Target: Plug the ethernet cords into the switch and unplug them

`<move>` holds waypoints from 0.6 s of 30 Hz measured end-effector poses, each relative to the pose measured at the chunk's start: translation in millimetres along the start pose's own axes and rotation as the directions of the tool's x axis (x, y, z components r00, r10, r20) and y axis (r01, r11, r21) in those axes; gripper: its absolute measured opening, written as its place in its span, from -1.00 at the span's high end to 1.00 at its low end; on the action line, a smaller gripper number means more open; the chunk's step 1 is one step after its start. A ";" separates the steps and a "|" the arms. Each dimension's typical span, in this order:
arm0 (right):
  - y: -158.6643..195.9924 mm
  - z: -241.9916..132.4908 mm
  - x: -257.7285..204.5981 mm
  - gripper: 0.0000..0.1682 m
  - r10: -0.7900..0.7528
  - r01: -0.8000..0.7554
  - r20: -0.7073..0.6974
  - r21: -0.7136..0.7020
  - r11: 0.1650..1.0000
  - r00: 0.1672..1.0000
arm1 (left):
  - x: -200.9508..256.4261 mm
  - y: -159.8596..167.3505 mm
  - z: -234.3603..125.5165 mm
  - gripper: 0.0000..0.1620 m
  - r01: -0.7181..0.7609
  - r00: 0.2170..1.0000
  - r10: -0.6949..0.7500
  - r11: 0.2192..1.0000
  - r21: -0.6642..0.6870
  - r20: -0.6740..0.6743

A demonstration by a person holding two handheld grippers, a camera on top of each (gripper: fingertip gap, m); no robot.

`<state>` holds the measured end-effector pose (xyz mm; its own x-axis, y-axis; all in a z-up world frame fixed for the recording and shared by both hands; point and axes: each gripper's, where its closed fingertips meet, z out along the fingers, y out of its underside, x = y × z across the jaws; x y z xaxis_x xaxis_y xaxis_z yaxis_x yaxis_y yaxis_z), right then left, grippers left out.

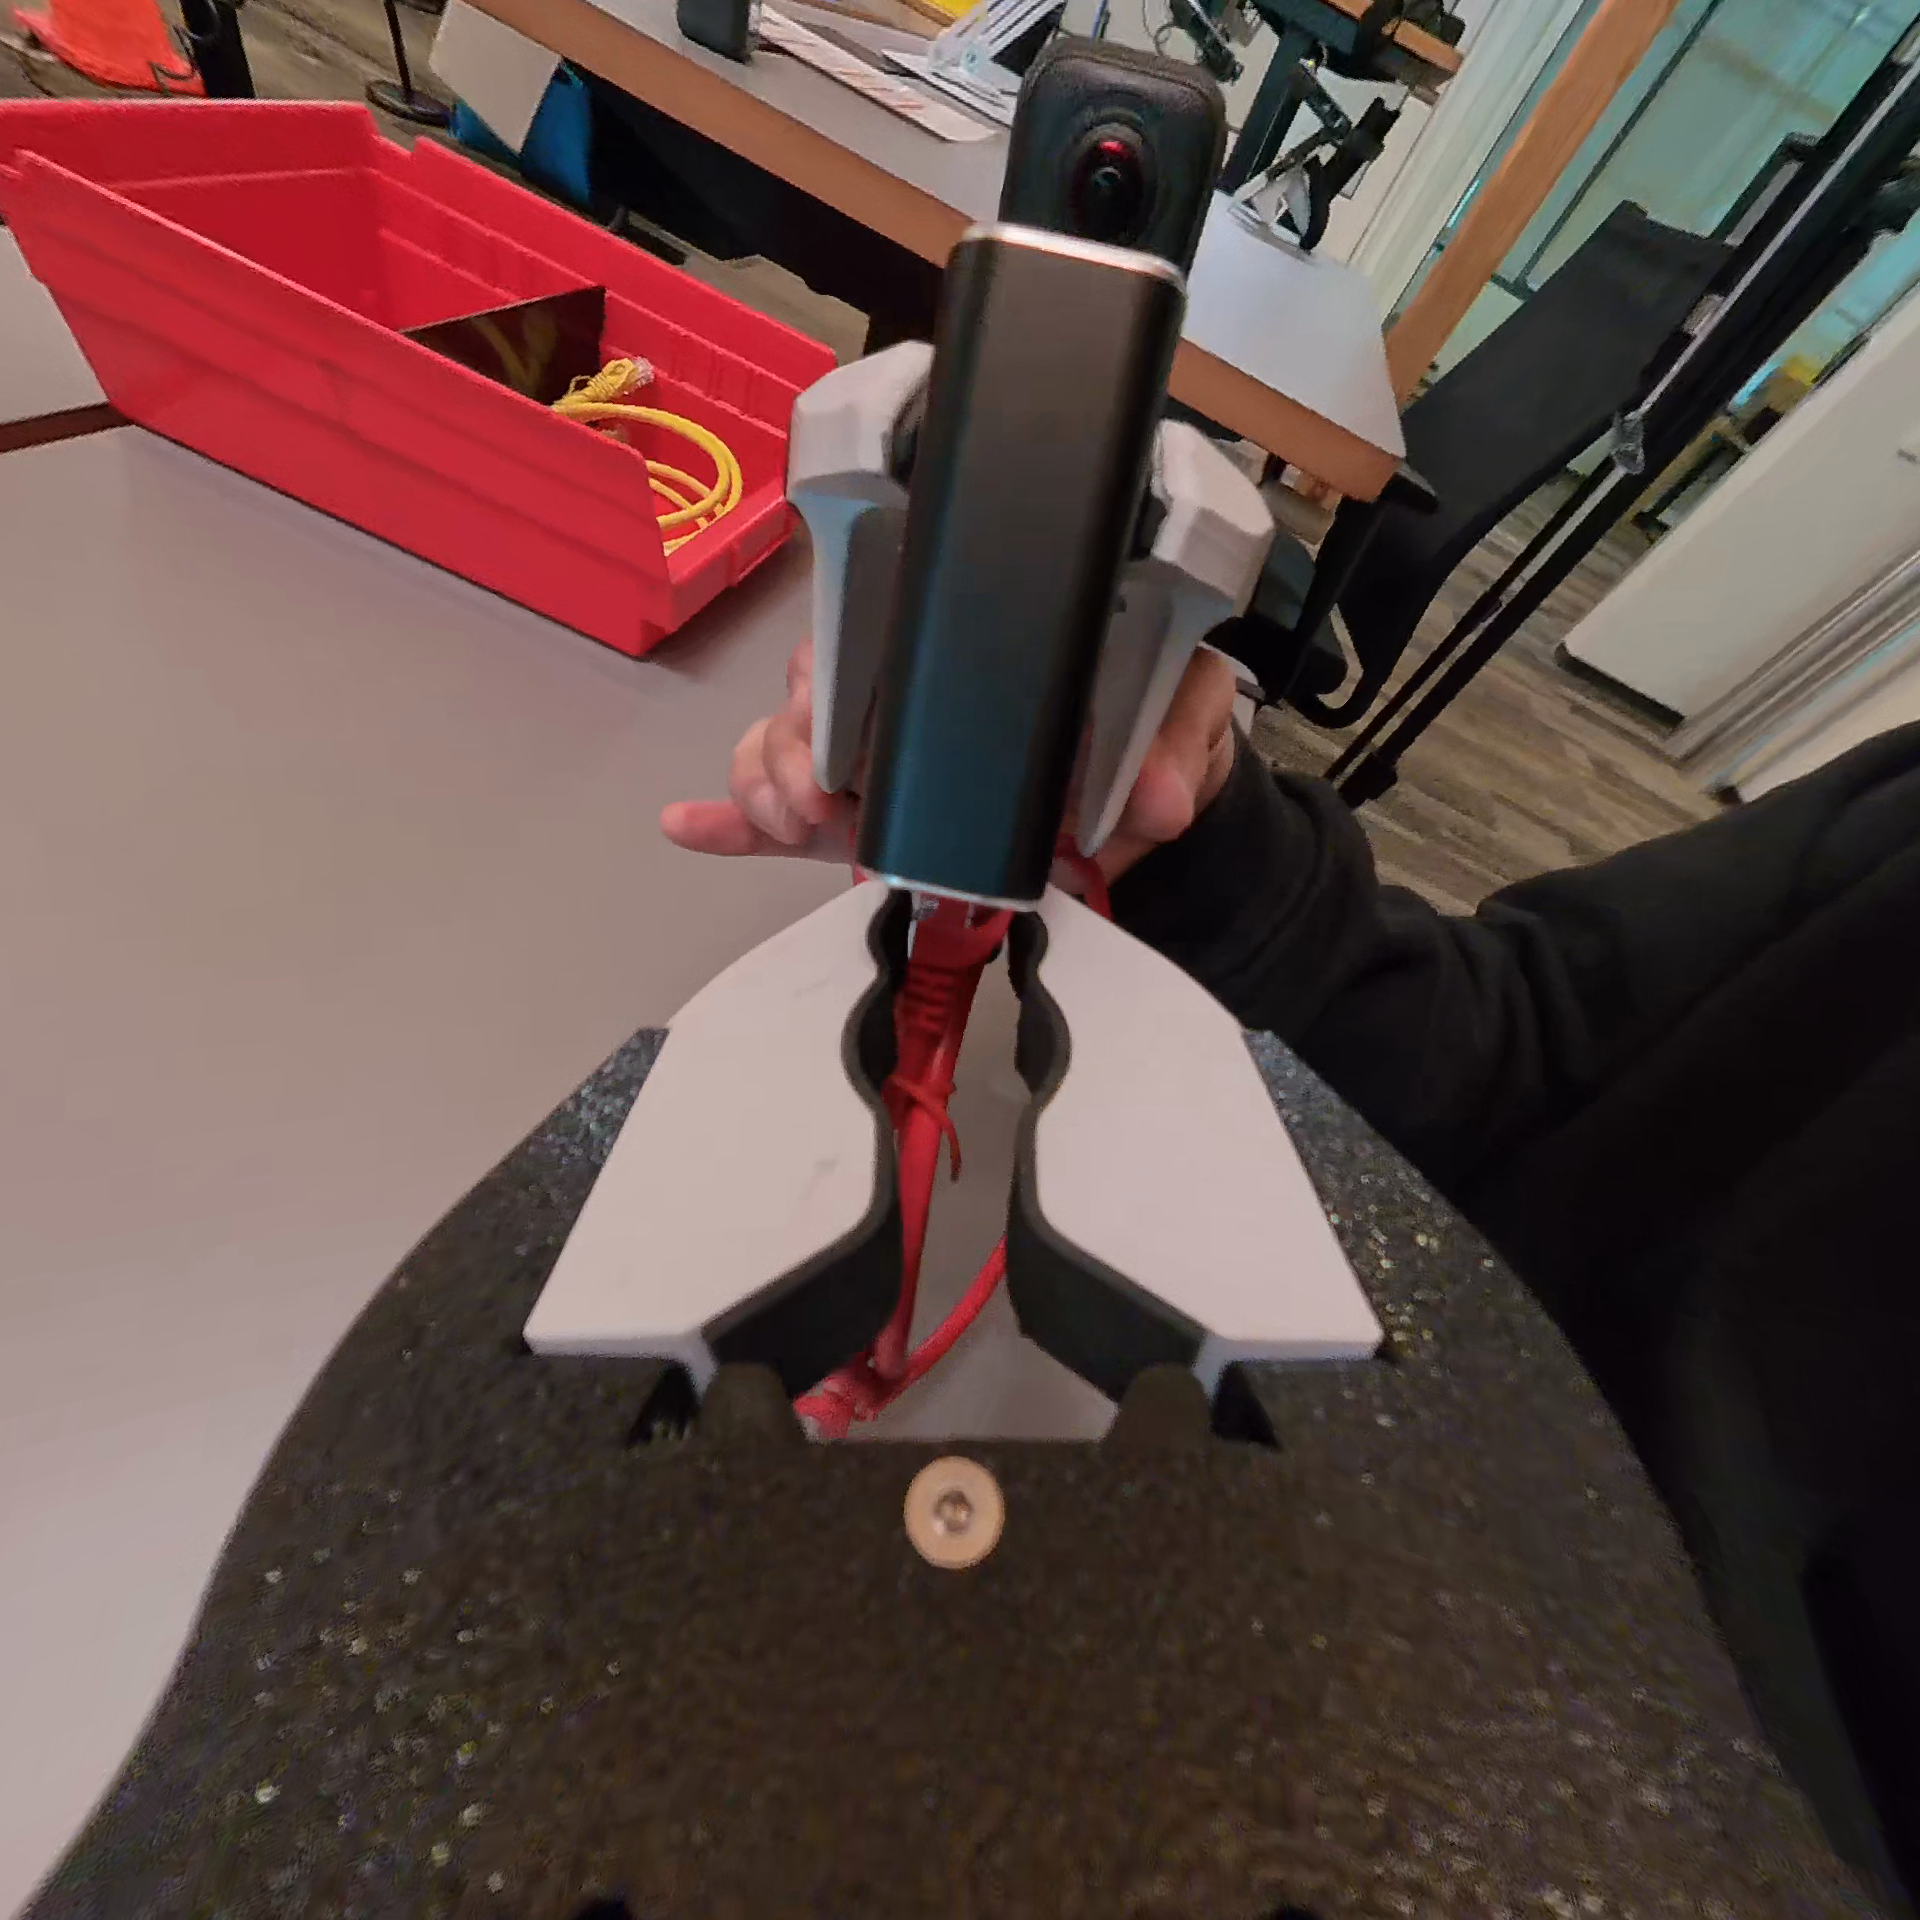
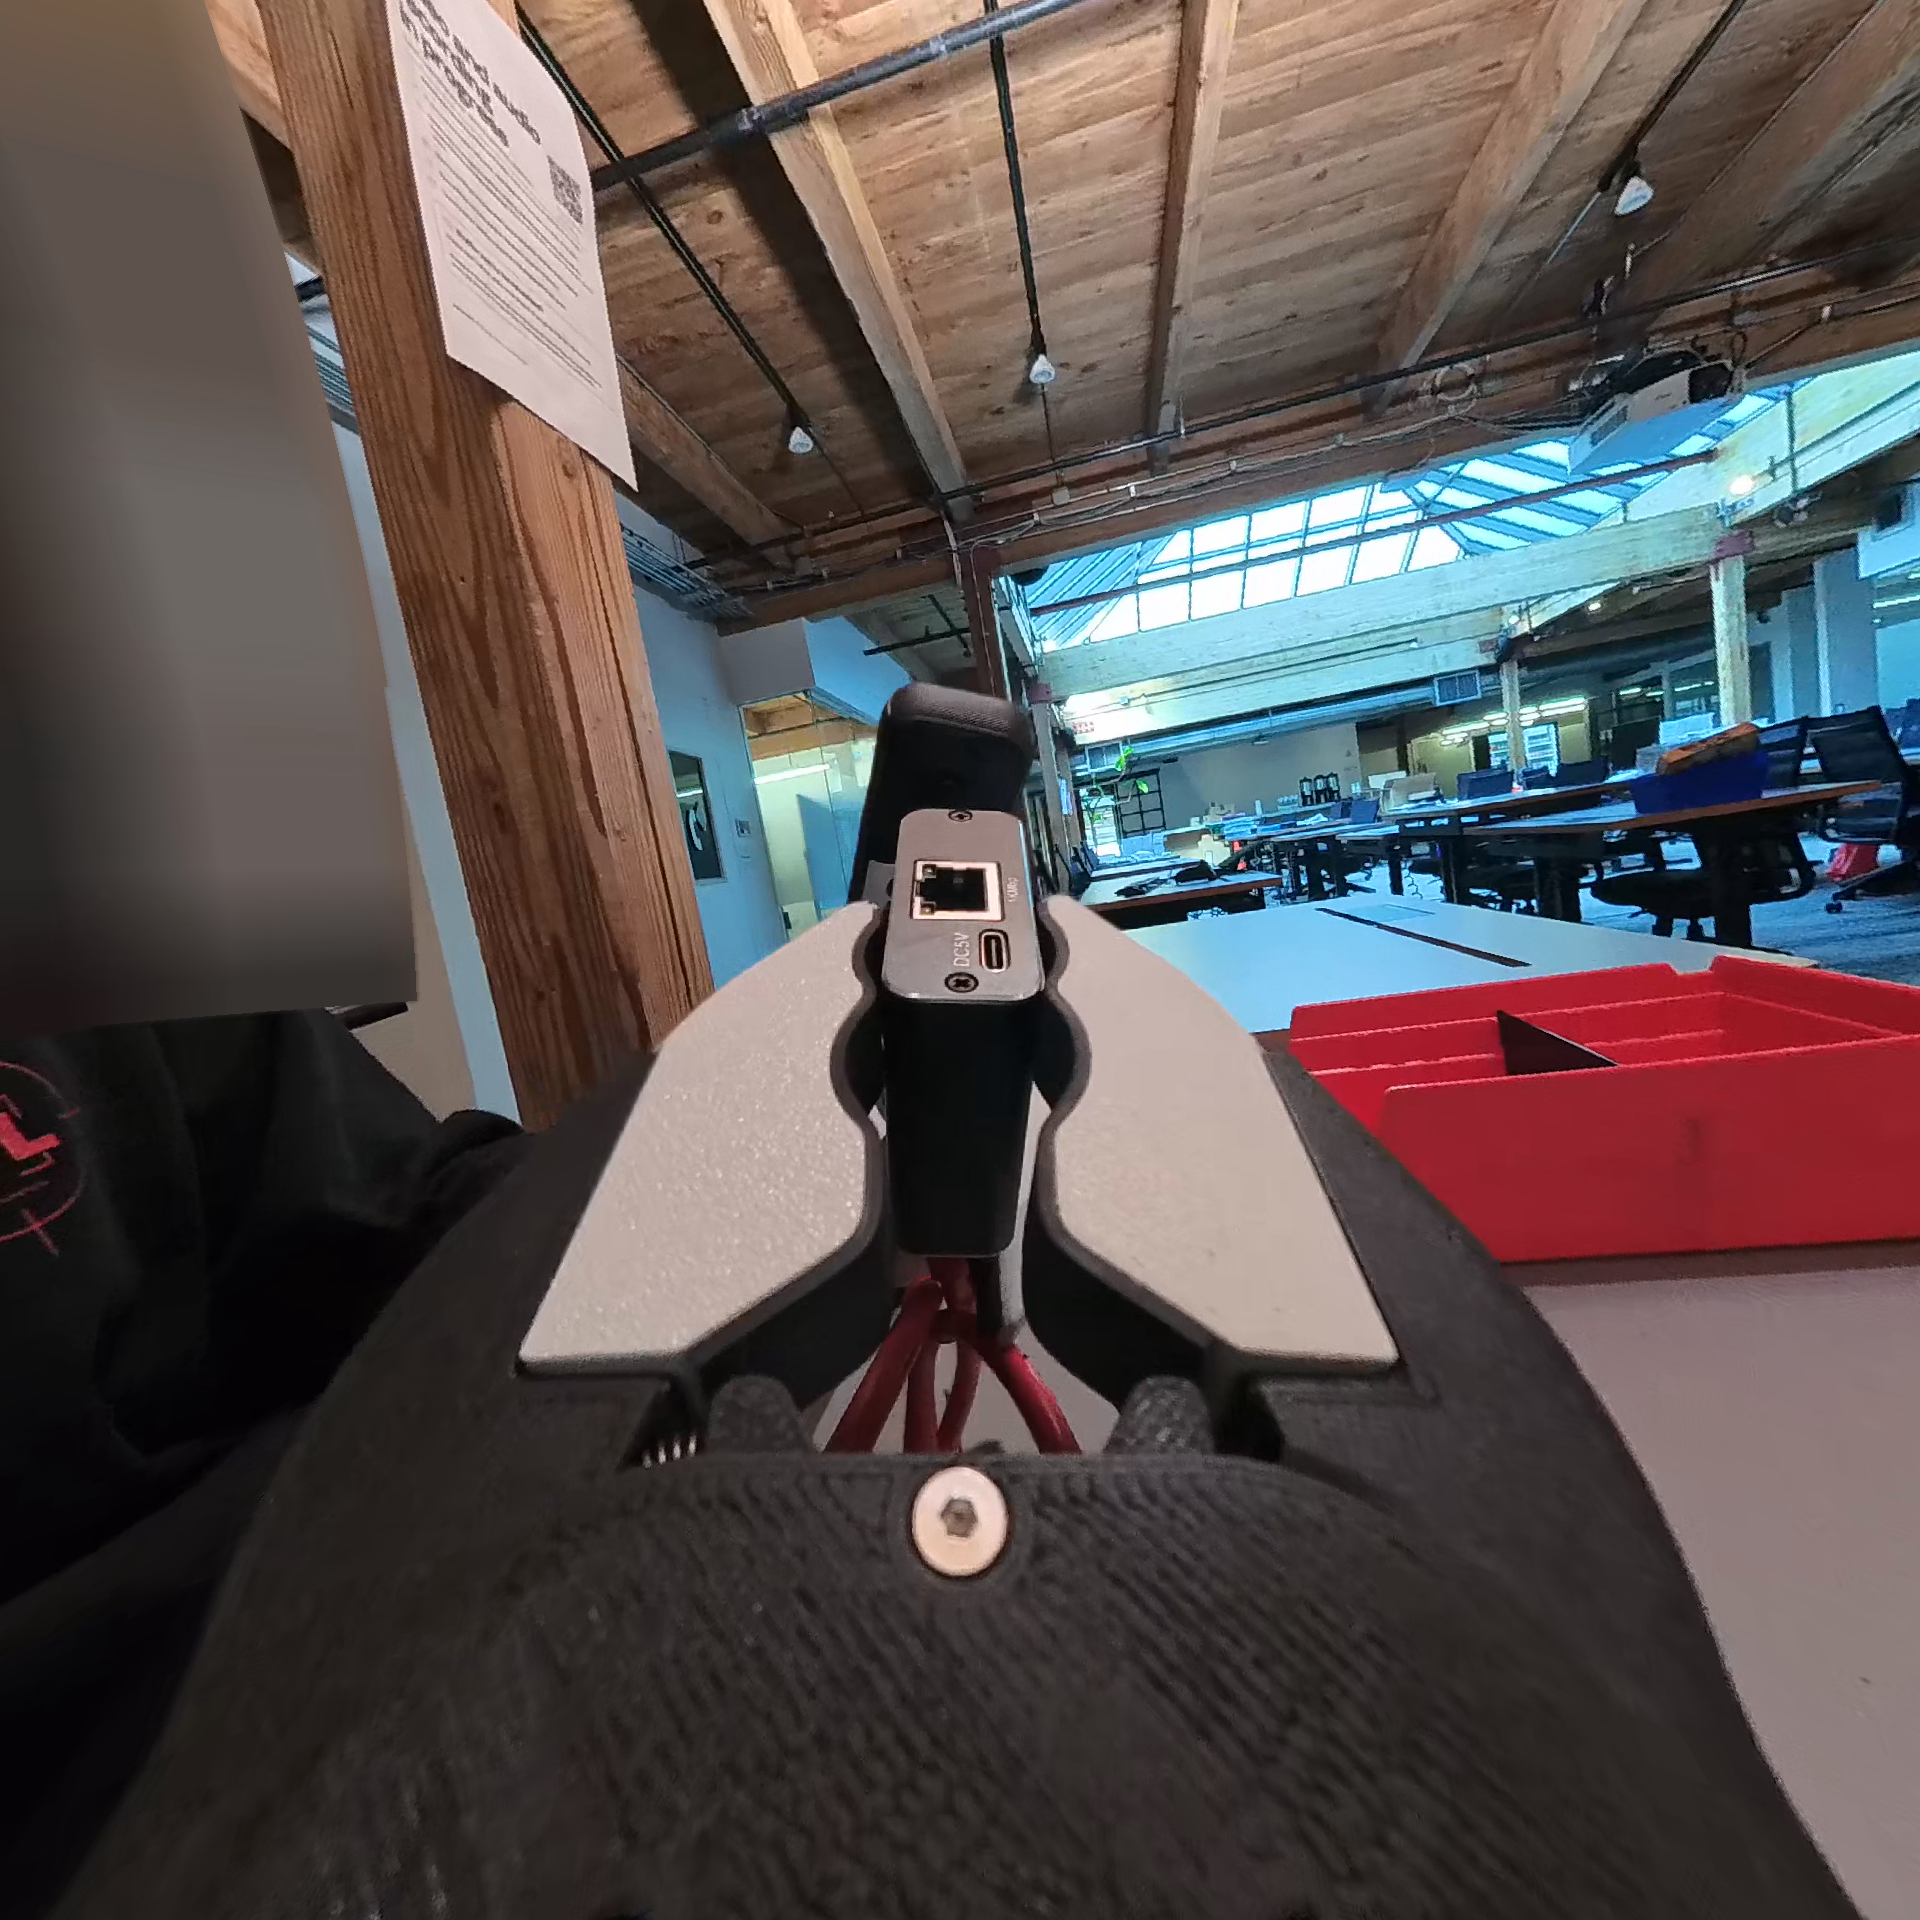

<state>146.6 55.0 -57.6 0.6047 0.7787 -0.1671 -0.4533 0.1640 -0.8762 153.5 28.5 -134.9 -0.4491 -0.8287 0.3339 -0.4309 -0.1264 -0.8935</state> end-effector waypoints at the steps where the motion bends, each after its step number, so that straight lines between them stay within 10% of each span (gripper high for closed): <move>1: 1.3 0.2 -0.2 0.69 0.003 -0.003 0.001 -0.012 1.000 1.000 | 0.2 0.9 0.3 0.78 0.010 1.000 -0.010 1.000 0.000 -0.009; 18: 3.7 3.3 -2.3 0.69 -0.051 0.051 -0.002 -0.032 0.998 0.999 | -1.9 -1.9 -1.1 0.77 0.046 0.999 -0.047 0.998 0.031 0.015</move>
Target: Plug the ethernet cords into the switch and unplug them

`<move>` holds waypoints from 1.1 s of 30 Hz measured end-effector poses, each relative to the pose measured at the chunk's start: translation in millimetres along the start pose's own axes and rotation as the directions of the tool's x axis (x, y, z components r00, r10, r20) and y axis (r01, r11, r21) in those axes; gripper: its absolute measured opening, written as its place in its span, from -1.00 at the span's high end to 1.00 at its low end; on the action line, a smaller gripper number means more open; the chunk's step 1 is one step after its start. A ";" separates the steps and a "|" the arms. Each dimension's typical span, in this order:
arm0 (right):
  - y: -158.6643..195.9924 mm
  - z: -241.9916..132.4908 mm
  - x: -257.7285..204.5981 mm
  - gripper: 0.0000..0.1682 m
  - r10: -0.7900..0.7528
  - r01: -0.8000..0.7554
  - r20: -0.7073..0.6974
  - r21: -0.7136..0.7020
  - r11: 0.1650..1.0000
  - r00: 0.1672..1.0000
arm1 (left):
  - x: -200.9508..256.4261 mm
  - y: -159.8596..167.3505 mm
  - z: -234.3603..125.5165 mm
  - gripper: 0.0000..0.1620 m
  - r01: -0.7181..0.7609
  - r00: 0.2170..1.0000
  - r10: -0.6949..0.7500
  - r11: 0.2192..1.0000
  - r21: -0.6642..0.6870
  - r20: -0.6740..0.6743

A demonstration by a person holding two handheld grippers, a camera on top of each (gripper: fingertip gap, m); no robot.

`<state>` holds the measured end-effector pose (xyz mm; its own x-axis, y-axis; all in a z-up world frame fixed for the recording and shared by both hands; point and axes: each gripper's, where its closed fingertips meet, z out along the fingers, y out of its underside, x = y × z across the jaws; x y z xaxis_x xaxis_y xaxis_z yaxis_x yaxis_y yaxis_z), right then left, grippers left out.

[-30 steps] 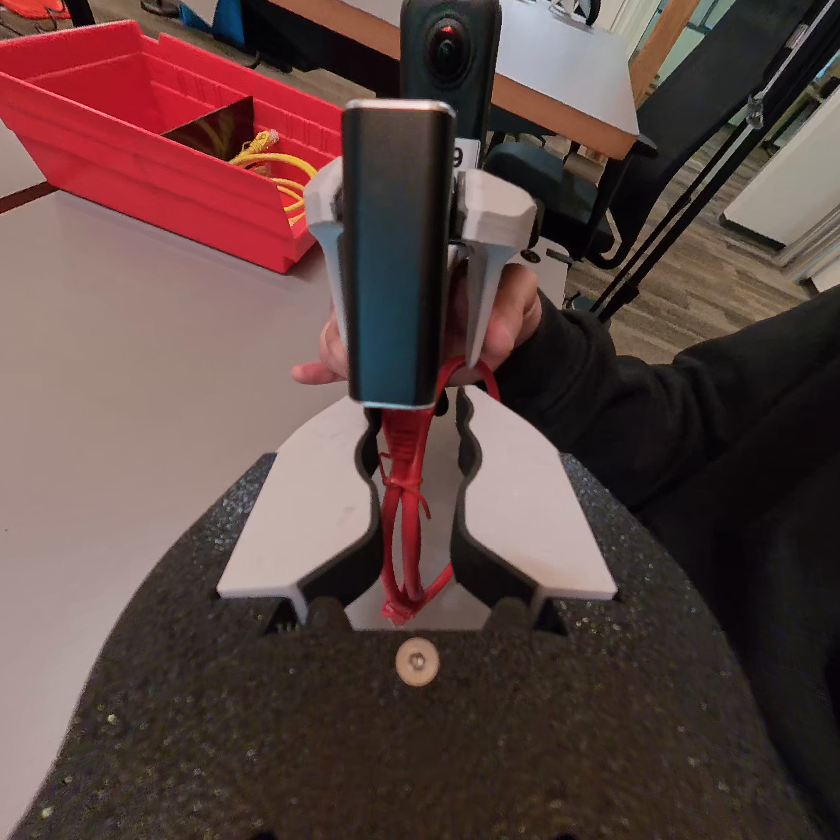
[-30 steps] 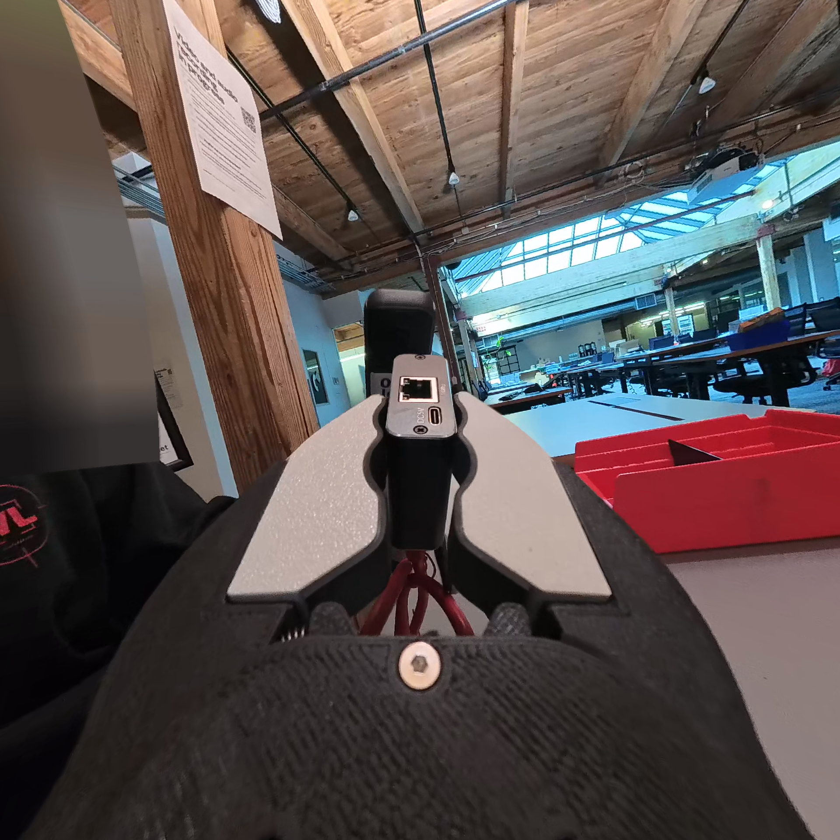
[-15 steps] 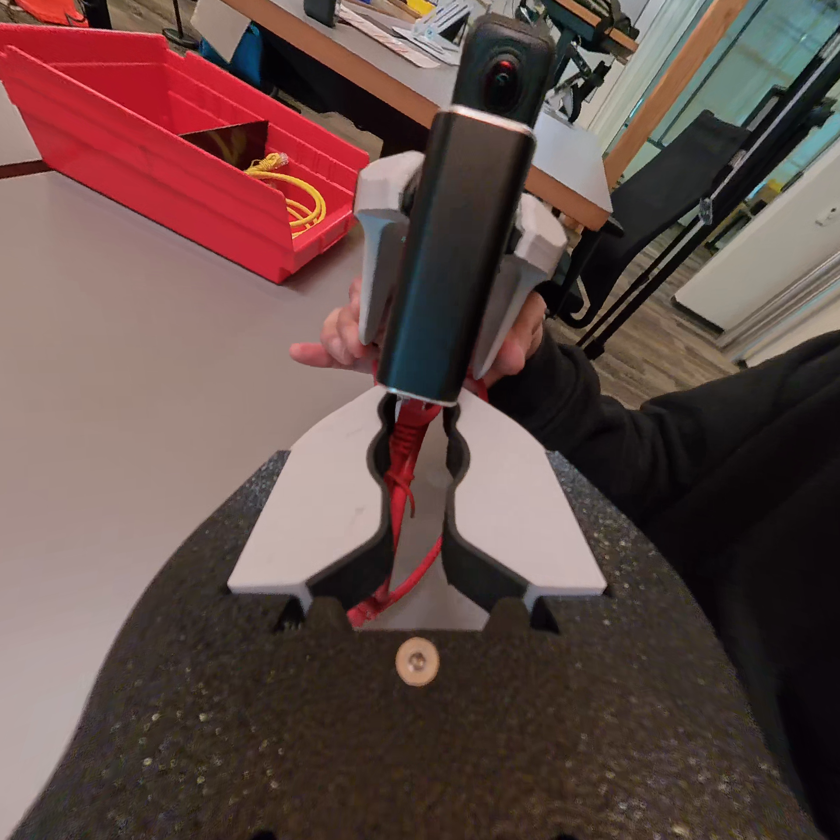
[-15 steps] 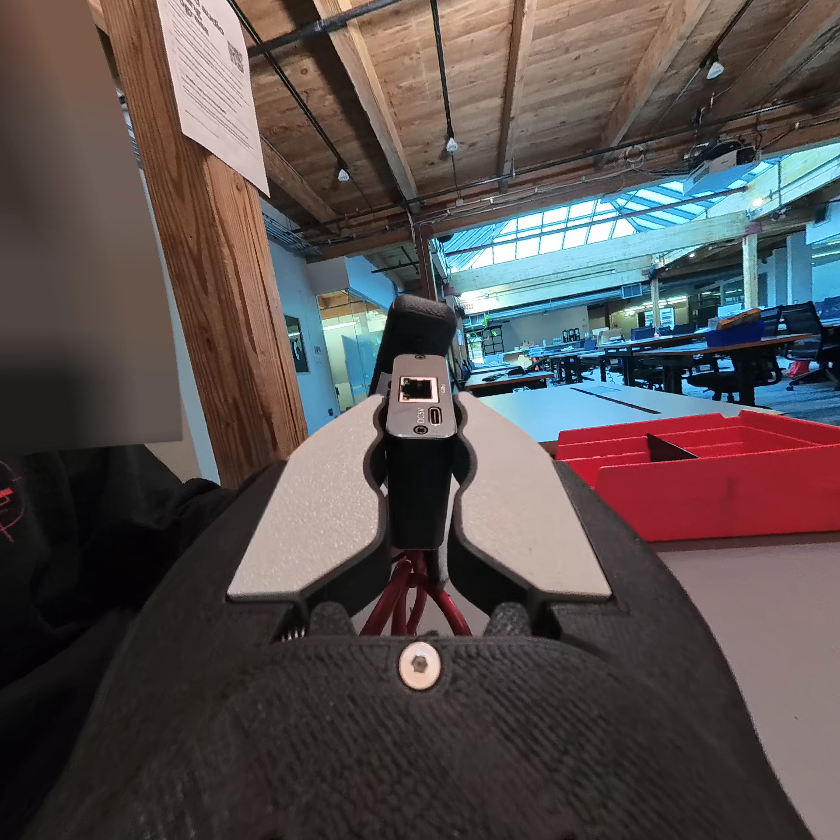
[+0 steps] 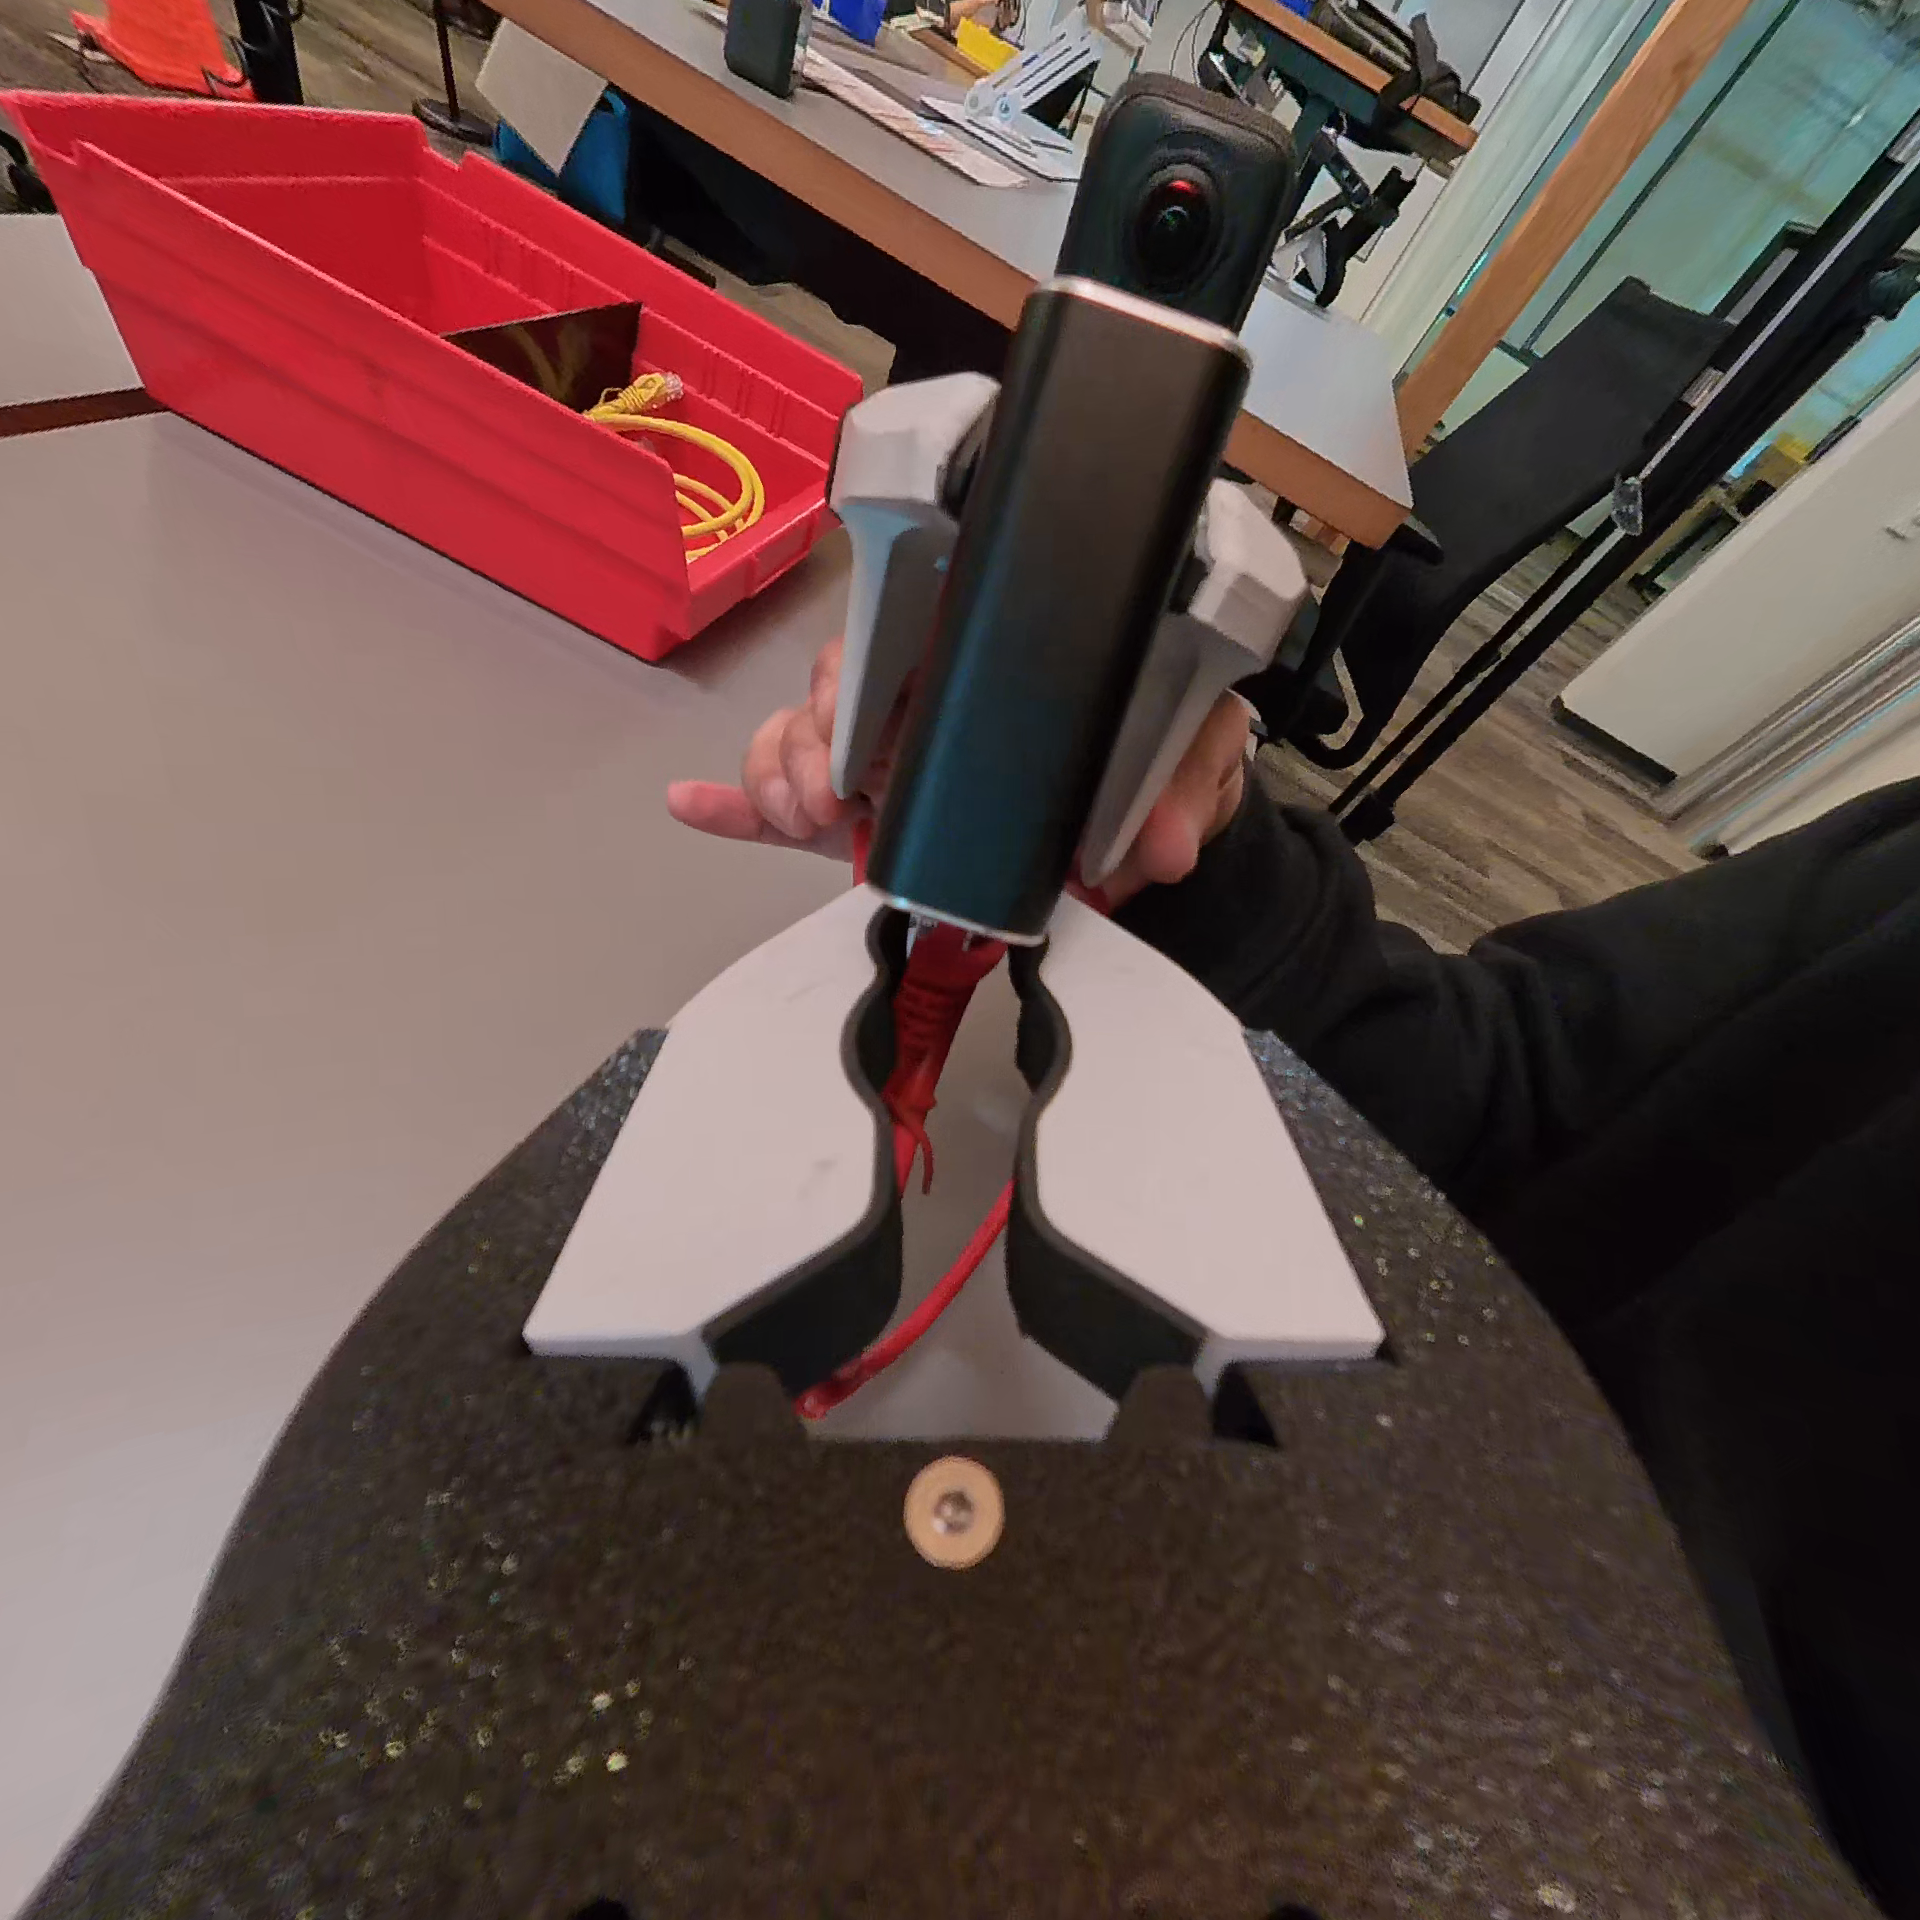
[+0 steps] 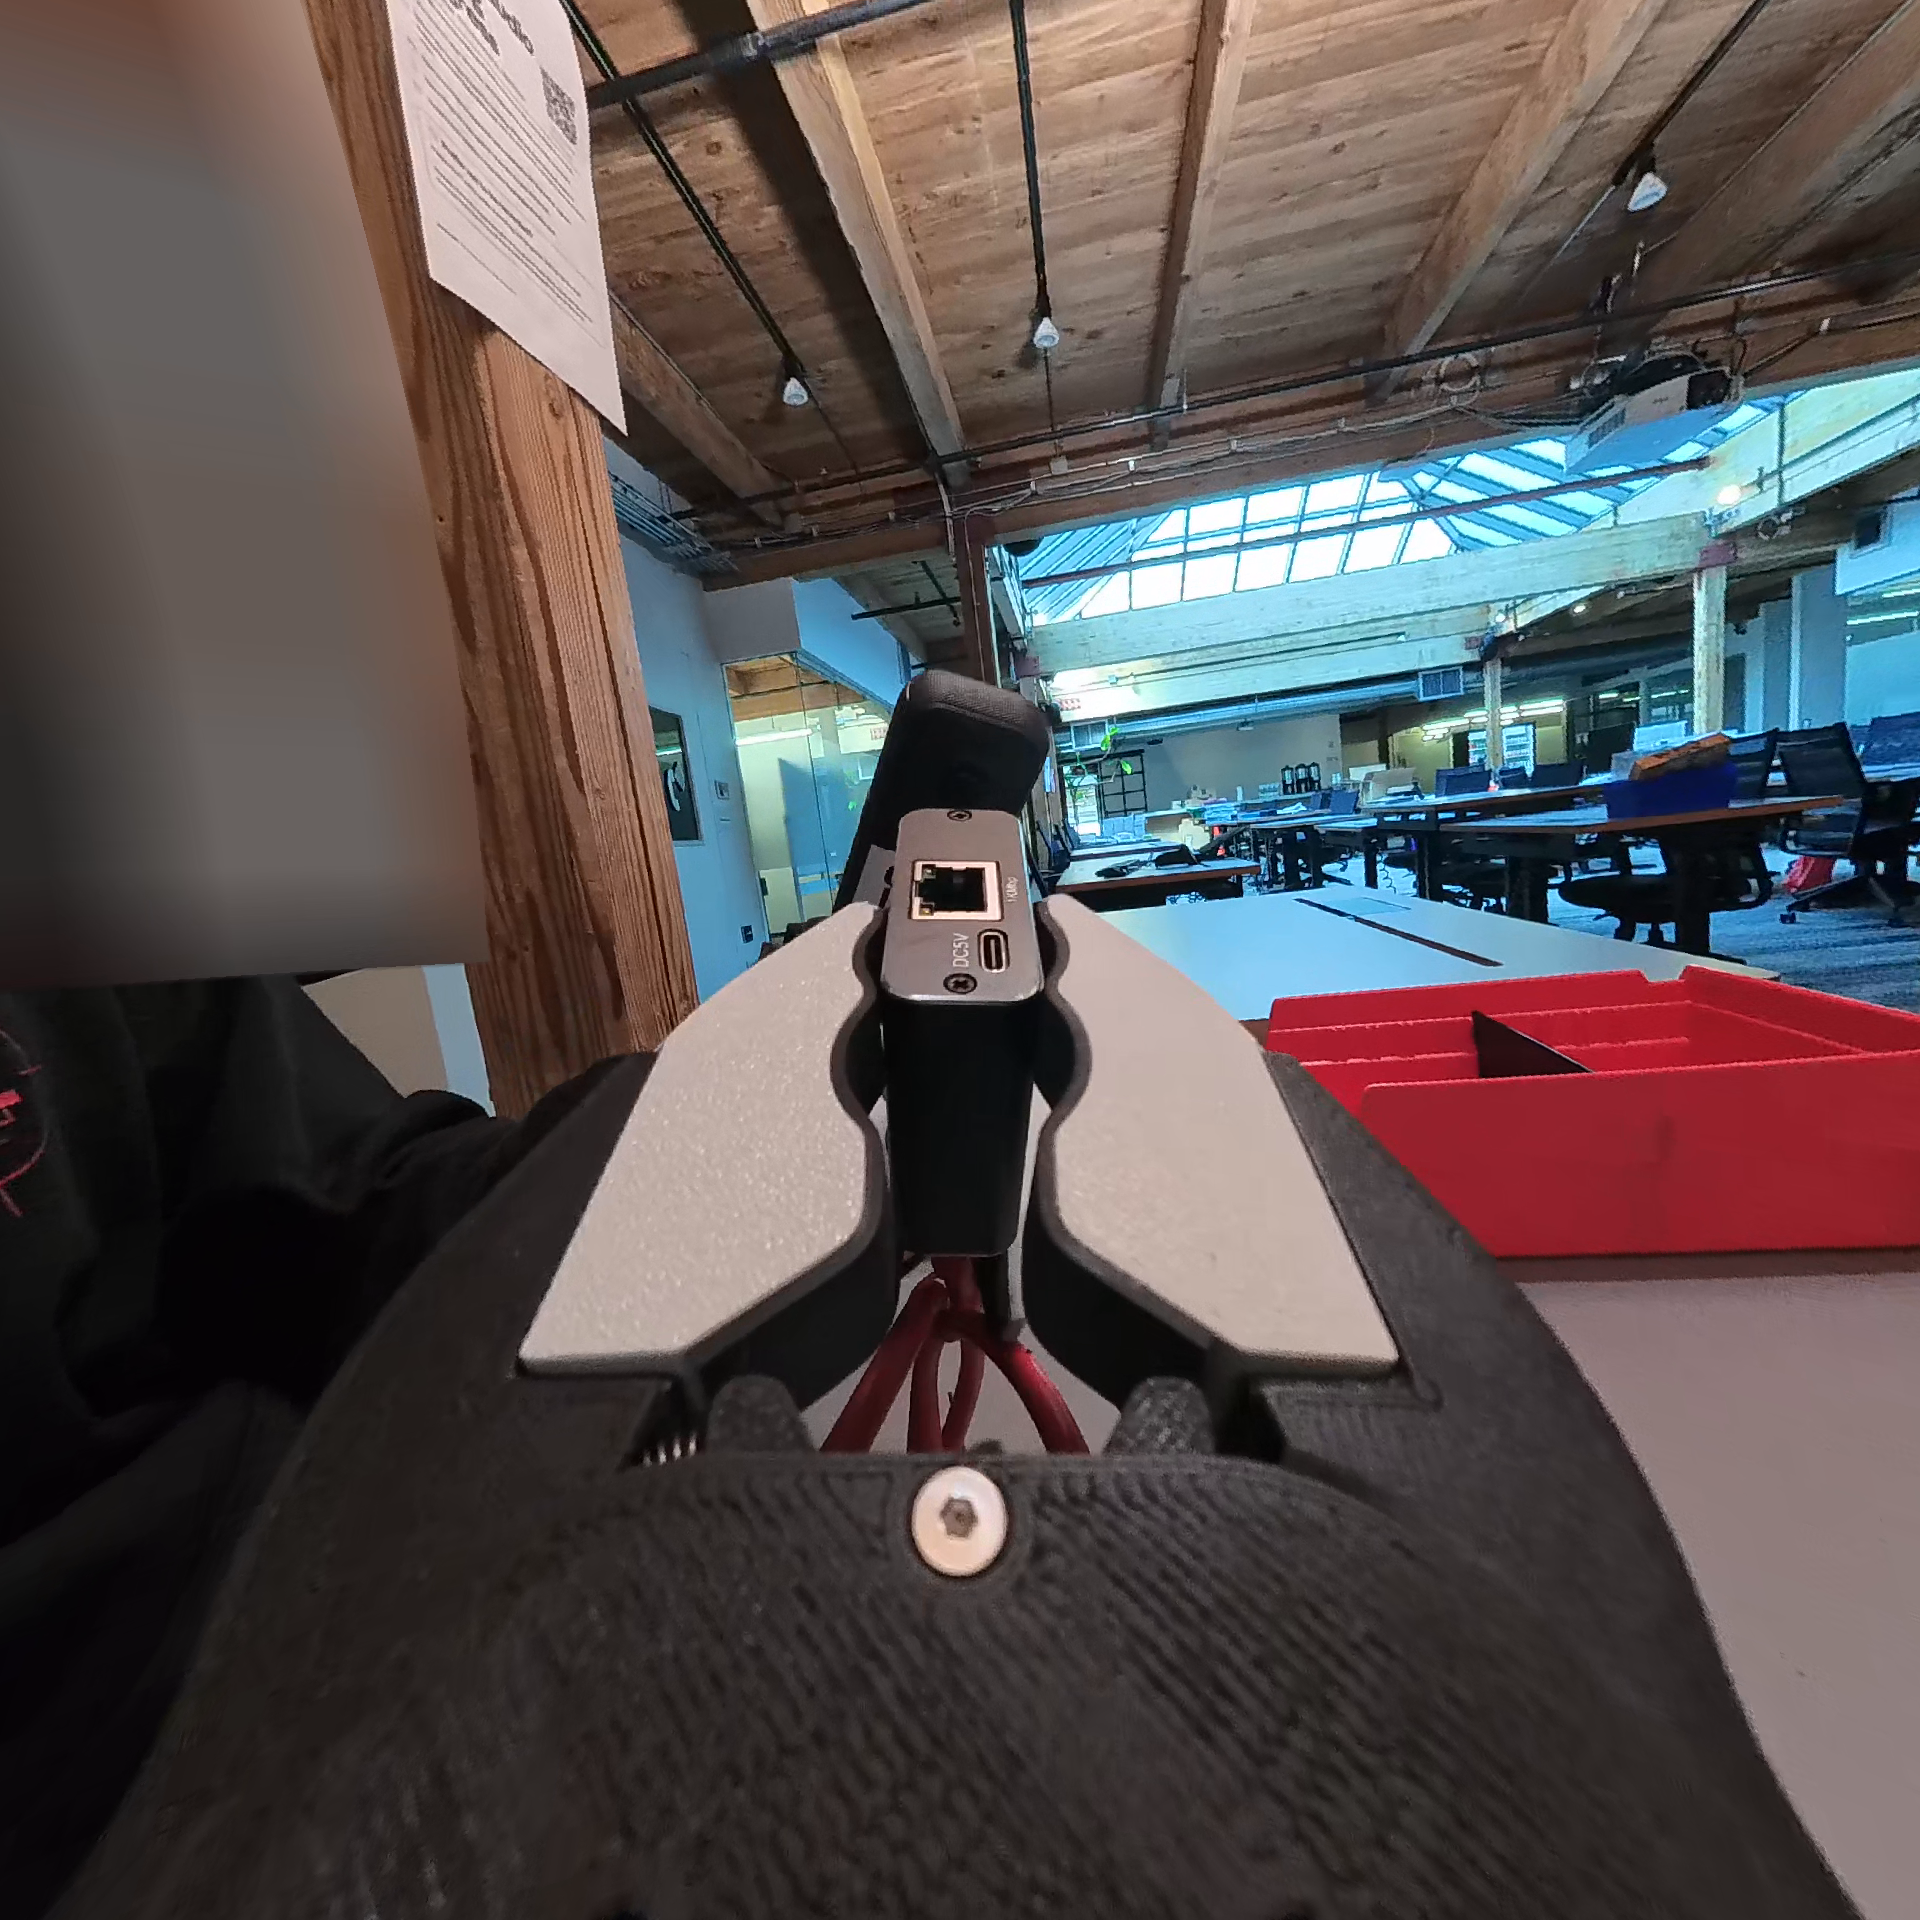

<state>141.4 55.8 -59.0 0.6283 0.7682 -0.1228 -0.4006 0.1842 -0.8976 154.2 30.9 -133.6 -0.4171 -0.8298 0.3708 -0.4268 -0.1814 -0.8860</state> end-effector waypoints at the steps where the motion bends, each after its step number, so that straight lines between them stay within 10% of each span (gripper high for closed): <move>1: -0.5 -0.1 0.1 0.69 -0.002 0.002 -0.001 0.003 1.000 1.000 | 0.4 -0.2 0.0 0.77 0.002 1.000 -0.002 1.000 -0.004 -0.002; 33: -2.2 2.1 -4.7 0.68 -0.147 0.143 -0.049 -0.087 0.986 0.988 | 1.6 -3.4 4.8 0.80 -0.033 0.996 0.034 0.999 0.007 -0.081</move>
<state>137.9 53.1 -55.6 0.7122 0.7019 -0.0096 -0.2473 0.2382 -0.9392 158.8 27.7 -131.3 -0.4950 -0.7899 0.3621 -0.4069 -0.1575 -0.8998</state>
